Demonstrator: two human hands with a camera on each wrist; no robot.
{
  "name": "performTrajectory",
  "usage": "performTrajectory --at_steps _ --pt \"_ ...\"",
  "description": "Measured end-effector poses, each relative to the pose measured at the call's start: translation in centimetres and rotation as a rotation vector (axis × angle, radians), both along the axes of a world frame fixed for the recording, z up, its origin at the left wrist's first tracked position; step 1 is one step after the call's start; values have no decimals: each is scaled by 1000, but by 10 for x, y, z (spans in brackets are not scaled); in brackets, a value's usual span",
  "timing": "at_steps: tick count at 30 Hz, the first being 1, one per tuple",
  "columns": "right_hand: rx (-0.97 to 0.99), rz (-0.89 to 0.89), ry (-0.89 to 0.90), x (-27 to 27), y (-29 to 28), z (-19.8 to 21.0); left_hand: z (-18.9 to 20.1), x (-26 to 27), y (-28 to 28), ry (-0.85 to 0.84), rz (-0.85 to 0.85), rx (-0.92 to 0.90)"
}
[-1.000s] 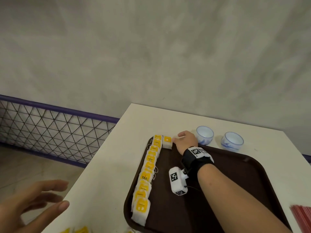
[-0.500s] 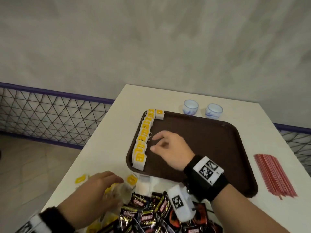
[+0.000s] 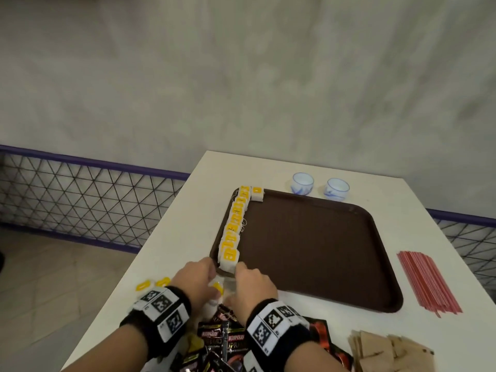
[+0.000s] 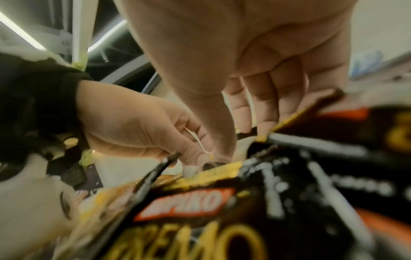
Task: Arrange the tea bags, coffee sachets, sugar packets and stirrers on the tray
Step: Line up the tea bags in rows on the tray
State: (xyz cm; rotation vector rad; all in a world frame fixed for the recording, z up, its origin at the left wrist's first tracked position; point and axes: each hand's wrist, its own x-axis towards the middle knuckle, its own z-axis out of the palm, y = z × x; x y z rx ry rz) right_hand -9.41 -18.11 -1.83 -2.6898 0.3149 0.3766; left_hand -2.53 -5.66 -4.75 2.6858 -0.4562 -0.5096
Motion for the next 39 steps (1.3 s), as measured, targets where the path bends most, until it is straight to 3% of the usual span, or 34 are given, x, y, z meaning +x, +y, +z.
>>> performTrajectory --at_steps 5,11,18,21,25,28,32,39 --pt "176 -109 -42 0 -10 -6 10 -2 15 26 48 -219" --pt "658 -176 -158 -2 -33 1 40 -2 31 126 159 -686" --pt "877 -63 -221 -8 -80 39 68 -11 27 189 179 -969" --pt "792 -33 -290 -11 -96 46 76 -9 21 150 127 -979" --pt "563 -113 -441 -4 -109 41 82 2 11 112 92 -944" --pt "503 -152 -532 -2 -120 40 83 18 1 110 71 -934" --pt "516 -211 -611 2 -134 39 78 46 -23 22 -43 -756" --pt "623 -252 -502 33 -153 27 61 120 -88 -25 -36 -561"
